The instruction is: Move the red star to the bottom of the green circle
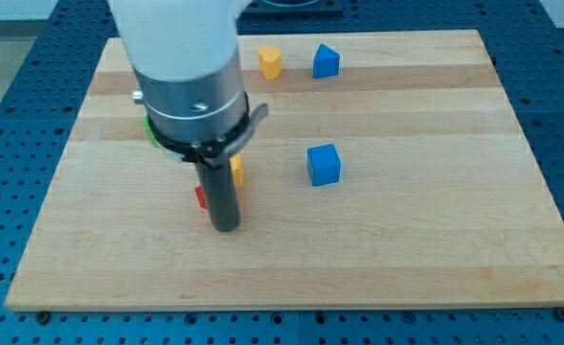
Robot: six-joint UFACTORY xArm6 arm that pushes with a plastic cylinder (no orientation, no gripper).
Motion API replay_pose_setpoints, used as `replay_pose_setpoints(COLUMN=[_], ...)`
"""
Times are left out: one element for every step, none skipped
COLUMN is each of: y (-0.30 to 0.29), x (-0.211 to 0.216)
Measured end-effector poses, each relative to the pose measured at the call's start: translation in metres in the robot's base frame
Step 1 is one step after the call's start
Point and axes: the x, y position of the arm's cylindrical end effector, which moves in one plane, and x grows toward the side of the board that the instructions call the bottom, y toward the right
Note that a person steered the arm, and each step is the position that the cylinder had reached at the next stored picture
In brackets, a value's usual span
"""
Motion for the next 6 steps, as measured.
replay_pose_setpoints(y=[-0.022,-0.027,-0.012,0.018,0.023,0.016], x=[-0.021,-0.013,0.030,0.059,-0.015,-0.035])
